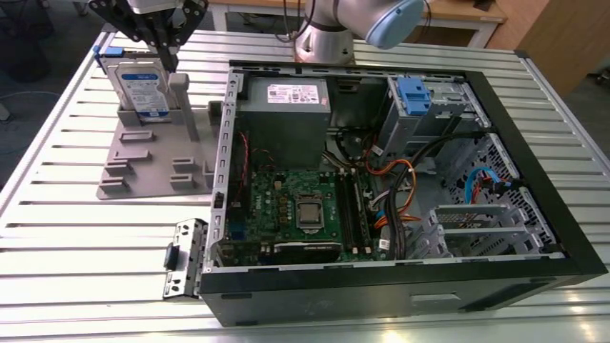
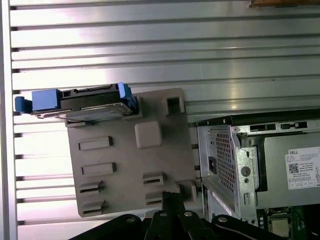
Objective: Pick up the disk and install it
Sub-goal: 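Reach for the disk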
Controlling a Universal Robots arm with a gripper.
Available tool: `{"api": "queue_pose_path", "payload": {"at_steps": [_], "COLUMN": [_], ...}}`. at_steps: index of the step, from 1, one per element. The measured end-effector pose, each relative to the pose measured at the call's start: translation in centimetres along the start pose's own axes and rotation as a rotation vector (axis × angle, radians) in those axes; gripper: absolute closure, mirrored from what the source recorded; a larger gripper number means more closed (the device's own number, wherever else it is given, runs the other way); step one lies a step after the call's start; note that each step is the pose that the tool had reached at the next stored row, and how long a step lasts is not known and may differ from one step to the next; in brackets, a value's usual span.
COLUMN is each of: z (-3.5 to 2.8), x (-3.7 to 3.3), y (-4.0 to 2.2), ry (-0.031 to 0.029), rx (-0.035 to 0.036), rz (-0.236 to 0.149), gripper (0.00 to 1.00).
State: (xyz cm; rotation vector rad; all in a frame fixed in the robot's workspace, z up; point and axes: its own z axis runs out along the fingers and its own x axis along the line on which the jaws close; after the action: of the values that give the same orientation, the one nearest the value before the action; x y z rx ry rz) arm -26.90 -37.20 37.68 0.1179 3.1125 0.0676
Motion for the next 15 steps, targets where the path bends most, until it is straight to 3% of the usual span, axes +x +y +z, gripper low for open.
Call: {"api": "queue_pose_path", "payload": {"at_steps": [15], "z": [0.27], "x": [1.35], "y": [0.25], "ry": [-0.0001], "rx": [-0.0001], "rz": [0.0], "gripper": [0.9]}}
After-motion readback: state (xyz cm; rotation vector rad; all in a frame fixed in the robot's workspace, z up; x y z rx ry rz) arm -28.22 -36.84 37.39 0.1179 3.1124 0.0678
